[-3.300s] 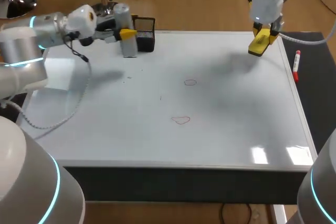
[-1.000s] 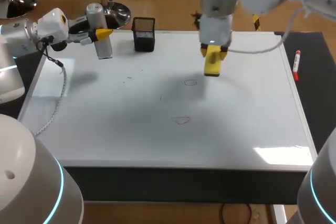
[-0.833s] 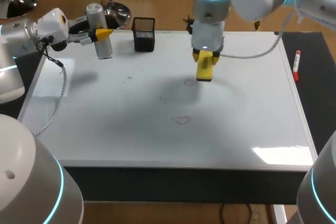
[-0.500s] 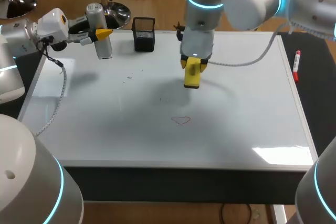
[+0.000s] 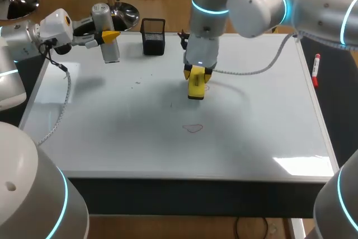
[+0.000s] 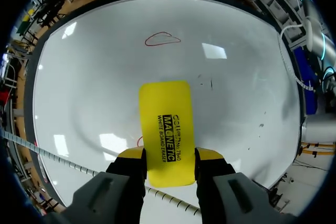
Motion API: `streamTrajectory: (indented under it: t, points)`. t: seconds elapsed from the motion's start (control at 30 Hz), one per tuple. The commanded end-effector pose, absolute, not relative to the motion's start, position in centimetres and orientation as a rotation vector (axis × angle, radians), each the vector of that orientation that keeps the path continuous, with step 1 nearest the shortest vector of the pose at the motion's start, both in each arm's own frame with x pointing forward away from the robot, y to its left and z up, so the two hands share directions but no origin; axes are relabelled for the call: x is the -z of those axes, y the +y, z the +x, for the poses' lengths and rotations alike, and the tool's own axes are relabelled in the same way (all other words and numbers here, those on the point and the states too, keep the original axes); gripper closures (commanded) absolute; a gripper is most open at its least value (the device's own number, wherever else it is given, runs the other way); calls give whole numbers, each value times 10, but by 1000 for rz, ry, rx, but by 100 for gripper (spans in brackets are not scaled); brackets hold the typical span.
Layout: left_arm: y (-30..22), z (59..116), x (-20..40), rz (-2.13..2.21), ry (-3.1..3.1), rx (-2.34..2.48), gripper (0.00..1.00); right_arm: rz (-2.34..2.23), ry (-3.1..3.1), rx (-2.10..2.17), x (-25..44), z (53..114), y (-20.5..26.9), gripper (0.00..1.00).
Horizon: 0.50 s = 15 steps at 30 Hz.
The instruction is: Pick up the inspection probe, press it on each red-marked spot on the whiteboard one by one, put down the probe, pick up the eraser, and wipe off all the red marks.
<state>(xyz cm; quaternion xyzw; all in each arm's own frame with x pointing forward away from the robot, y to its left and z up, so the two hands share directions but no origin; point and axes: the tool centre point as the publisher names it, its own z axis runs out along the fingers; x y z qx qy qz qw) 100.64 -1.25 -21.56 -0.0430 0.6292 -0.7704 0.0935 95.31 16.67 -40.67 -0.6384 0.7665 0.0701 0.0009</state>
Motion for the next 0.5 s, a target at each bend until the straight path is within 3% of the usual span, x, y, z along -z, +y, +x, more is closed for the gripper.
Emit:
streamTrajectory:
  t: [0.03, 0.5]
  points:
    - [-13, 1004, 214, -132, 1866, 2279, 100, -2014, 2412, -222, 408, 957, 167, 100]
    - [-13, 1004, 214, -132, 1866, 2279, 100, -2036, 2408, -249, 421, 959, 175, 100]
